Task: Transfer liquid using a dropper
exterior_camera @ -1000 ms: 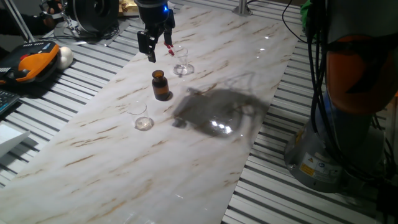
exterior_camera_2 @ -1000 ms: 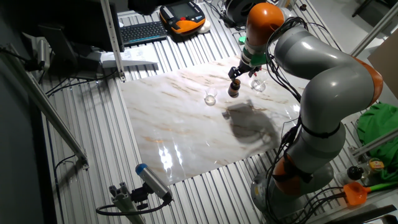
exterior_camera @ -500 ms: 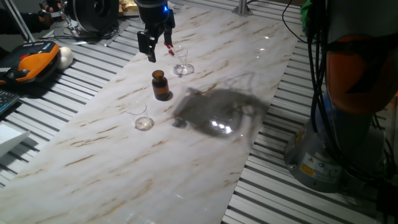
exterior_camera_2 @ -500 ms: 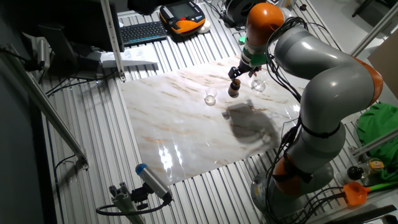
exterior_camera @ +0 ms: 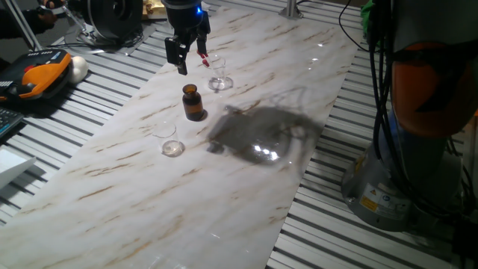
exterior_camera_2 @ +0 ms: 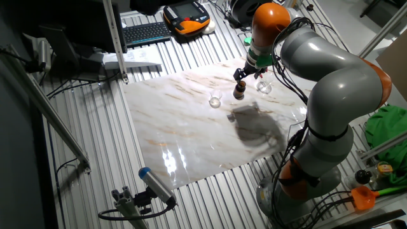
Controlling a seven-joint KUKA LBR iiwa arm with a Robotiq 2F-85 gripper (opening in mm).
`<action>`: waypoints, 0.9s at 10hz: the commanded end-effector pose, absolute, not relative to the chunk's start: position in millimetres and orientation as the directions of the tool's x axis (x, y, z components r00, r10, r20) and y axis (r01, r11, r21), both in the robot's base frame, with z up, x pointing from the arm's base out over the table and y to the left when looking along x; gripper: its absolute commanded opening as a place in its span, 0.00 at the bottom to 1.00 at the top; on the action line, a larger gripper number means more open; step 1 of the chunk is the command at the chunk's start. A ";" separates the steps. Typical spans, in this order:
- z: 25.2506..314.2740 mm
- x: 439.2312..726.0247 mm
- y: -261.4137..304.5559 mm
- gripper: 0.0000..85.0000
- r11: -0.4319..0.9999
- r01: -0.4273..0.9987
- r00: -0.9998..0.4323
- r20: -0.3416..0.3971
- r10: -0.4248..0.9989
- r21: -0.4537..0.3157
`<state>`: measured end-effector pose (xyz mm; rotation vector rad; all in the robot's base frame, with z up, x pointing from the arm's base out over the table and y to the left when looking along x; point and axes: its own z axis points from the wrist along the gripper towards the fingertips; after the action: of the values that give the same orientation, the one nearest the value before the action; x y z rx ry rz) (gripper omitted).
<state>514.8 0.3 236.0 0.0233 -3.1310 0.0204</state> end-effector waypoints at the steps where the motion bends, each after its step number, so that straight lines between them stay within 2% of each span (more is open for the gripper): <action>1: 235.7 514.9 0.7 0.00 0.980 -0.175 -0.977 0.139 -0.161 -0.091; 6: 234.8 514.7 -1.2 0.00 0.979 -0.190 -0.976 0.120 -0.181 -0.069; 9: 237.4 515.1 -0.2 0.00 0.981 -0.166 -0.981 0.119 -0.154 -0.098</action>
<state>515.1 -0.1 237.3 0.2390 -3.0156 0.1712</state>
